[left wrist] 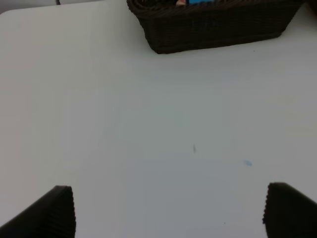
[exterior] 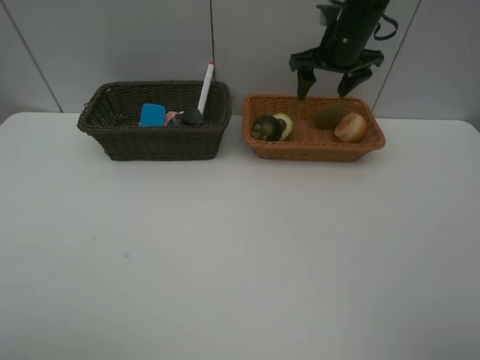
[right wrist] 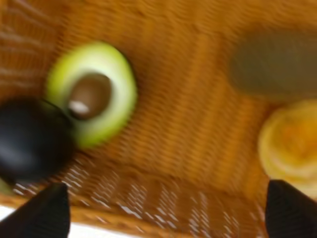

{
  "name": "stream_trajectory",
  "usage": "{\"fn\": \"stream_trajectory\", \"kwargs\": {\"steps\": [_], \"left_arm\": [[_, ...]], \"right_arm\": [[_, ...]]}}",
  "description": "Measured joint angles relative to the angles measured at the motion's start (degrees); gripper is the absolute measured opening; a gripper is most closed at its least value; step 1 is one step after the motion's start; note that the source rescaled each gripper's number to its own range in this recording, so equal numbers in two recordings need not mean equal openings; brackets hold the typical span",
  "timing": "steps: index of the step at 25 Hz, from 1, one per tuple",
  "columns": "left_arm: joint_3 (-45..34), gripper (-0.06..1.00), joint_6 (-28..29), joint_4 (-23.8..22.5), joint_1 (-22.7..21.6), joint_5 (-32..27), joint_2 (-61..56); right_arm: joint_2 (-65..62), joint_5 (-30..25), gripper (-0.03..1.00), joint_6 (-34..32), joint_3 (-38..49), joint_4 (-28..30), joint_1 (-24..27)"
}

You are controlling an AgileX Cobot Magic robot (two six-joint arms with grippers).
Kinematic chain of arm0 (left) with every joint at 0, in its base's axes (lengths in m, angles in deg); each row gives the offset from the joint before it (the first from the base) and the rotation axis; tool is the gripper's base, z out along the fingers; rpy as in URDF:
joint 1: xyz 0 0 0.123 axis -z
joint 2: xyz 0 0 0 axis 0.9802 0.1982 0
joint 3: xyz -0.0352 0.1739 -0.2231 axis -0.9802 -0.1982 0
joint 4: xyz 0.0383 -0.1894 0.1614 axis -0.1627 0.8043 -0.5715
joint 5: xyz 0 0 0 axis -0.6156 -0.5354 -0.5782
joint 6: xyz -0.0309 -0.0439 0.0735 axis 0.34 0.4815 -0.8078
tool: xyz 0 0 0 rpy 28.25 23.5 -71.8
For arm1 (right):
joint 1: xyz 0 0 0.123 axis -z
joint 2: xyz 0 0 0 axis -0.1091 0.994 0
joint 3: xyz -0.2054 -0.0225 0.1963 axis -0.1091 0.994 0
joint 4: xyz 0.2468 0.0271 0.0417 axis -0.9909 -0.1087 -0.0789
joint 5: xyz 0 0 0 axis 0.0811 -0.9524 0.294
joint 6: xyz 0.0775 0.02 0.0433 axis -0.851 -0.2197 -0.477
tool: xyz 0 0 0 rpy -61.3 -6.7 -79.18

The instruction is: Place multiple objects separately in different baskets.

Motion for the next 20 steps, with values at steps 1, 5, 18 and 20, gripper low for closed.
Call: {"fn": "stream_trajectory", "kwargs": {"steps": [1, 5, 18, 20], "left_arm": [[0.0, 0.93, 0.0, 0.0, 0.0, 0.0, 0.0], [0.0, 0.93, 0.0, 0.0, 0.0, 0.0, 0.0], [0.0, 0.93, 0.0, 0.0, 0.0, 0.0, 0.0], [0.0, 0.93, 0.0, 0.0, 0.0, 0.0, 0.0]], "right_arm": [[-0.9, -0.1, 0.99, 0.0, 1.4, 0.0, 1.0], [-5.7, -0.1, 0.99, 0.3, 7.9, 0.4, 5.8], [-34.4, -0.1, 1.00, 0.4, 44.3, 1.9, 20.5], [-40.2, 0.4, 1.00, 0.4, 49.5, 1.6, 20.4]]}}
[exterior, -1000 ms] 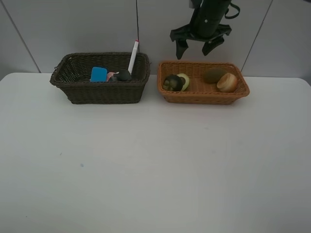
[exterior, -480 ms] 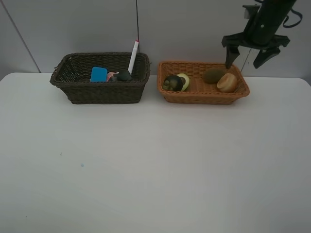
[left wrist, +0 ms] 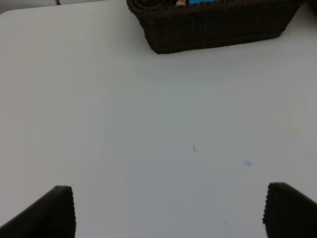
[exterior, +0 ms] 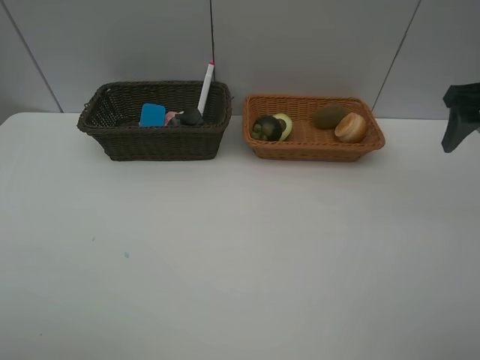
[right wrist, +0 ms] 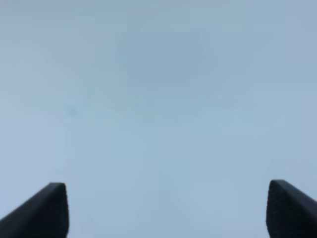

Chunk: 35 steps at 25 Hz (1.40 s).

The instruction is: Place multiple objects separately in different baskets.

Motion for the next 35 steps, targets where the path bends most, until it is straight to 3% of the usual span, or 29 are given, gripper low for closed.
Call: {"fn": "stream_trajectory", "kwargs": {"steps": [10, 17, 26, 35], "left_arm": [[0.0, 0.93, 0.0, 0.0, 0.0, 0.0, 0.0], [0.0, 0.93, 0.0, 0.0, 0.0, 0.0, 0.0], [0.0, 0.93, 0.0, 0.0, 0.0, 0.0, 0.0], [0.0, 0.93, 0.0, 0.0, 0.0, 0.0, 0.0]], "right_arm": [[-29.2, 5.5, 1.00, -0.6, 21.8, -0.8, -1.9], [-48.4, 7.8, 1.00, -1.5, 32.1, -1.2, -1.9], [-67.2, 7.3, 1.00, -1.6, 39.1, -2.0, -1.9], [-81.5, 8.3, 1.00, -0.5, 39.8, -2.9, -1.9]]}}
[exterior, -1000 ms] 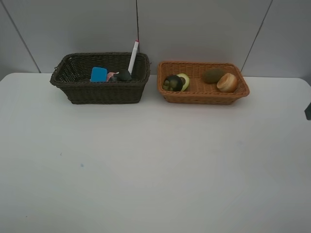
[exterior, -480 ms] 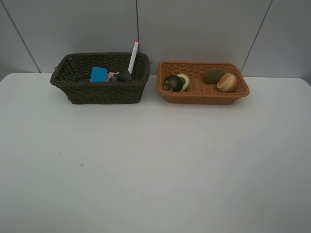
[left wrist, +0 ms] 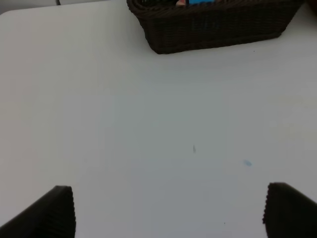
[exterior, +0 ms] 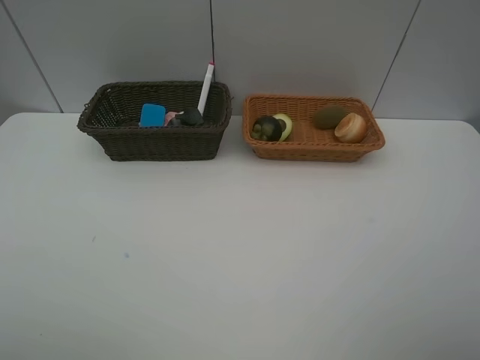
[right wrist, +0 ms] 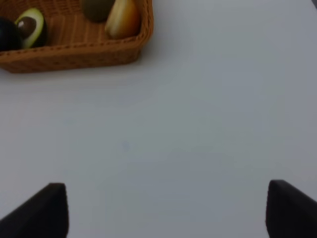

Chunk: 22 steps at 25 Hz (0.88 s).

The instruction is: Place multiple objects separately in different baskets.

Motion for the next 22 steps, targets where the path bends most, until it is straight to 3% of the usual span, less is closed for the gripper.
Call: {"fn": "stream_trajectory", "kwargs": {"steps": [5, 22], "left_arm": [[0.0, 0.93, 0.0, 0.0, 0.0, 0.0, 0.0], [0.0, 0.93, 0.0, 0.0, 0.0, 0.0, 0.0]], "right_arm": [[-5.2, 0.1, 1.00, 0.8, 0.1, -0.1, 0.0], [-5.4, 0.1, 1.00, 1.6, 0.1, -0.4, 0.0]]}}
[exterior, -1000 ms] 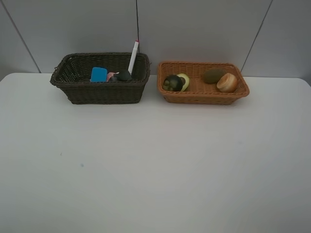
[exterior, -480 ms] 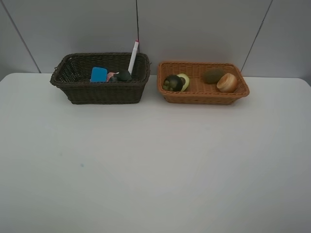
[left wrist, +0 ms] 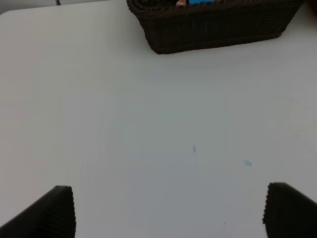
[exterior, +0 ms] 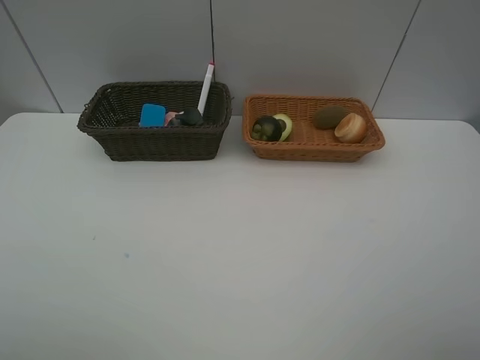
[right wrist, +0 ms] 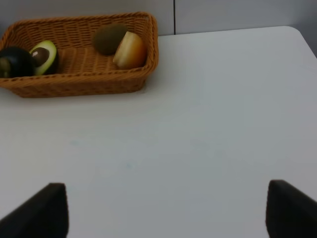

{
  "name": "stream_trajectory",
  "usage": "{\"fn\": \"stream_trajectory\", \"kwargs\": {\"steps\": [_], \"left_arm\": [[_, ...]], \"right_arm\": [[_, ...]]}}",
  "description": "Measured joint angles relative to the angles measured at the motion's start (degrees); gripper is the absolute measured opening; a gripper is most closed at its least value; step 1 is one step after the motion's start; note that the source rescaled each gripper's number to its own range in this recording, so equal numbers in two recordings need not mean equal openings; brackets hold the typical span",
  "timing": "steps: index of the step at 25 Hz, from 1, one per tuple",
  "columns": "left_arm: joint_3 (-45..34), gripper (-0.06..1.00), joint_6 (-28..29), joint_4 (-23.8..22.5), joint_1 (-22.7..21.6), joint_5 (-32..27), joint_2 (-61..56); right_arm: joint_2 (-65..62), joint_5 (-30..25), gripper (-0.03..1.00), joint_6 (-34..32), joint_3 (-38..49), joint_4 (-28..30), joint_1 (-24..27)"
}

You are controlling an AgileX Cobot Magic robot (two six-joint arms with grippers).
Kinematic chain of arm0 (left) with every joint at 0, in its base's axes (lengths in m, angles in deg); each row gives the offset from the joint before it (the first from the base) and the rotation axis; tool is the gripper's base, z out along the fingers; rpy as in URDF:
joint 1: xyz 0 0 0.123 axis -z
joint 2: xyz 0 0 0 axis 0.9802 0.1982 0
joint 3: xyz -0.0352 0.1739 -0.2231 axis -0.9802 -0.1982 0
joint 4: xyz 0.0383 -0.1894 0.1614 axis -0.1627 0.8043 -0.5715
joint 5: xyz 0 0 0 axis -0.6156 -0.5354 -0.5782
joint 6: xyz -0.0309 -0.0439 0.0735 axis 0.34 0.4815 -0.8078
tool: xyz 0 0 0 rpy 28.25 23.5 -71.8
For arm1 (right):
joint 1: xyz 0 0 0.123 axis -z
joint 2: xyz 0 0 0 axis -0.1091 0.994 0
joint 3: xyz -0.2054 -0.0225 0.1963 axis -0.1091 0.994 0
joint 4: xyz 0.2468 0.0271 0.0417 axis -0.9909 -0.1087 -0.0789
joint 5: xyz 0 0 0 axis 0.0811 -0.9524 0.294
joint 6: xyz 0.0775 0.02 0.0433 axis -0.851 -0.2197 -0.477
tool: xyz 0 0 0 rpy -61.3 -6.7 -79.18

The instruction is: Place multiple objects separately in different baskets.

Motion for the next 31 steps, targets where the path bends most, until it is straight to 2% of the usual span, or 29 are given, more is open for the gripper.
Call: {"fn": "stream_trajectory", "kwargs": {"steps": [31], "left_arm": [[0.0, 0.93, 0.0, 0.0, 0.0, 0.0, 0.0]], "right_arm": [[0.0, 0.0, 1.00, 0.1, 0.0, 0.0, 0.0]]}}
